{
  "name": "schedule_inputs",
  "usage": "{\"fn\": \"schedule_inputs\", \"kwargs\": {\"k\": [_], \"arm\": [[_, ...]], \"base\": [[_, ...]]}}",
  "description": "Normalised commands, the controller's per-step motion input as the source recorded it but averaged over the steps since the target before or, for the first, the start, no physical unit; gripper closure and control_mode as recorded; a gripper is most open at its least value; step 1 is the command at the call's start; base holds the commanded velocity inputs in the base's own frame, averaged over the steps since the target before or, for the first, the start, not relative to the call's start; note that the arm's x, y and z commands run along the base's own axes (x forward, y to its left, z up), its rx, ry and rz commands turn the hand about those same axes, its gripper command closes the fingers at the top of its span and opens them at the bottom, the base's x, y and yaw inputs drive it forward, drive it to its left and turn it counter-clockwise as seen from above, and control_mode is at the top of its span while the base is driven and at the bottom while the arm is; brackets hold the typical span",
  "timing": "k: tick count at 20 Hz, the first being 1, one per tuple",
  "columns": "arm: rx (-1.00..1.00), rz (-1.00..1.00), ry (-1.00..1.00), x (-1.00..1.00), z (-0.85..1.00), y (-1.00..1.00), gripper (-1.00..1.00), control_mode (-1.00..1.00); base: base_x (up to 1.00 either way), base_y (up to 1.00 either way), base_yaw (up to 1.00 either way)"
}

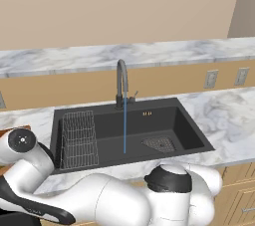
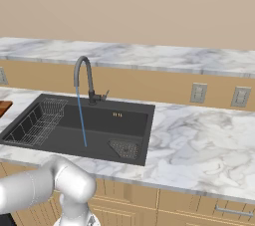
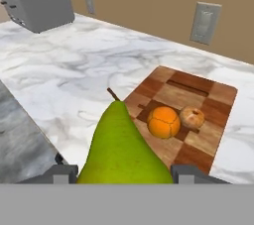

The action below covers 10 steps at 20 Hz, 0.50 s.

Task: Pick the orange, pear, tangerine from the sink and place them on the cutting board to airdry. Then turn off the sink faucet.

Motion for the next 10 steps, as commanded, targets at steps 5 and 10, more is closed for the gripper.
{"fn": "schedule_inputs", "kwargs": {"k": [5, 10], "arm": [[0.0, 0.0, 0.0, 0.25, -0.11, 0.3, 1.0, -1.0], [-0.02, 0.0, 0.0, 0.19, -0.17, 0.27, 1.0, -1.0]], "base": [[0.0, 0.0, 0.0], [0.0, 0.0, 0.0]]}}
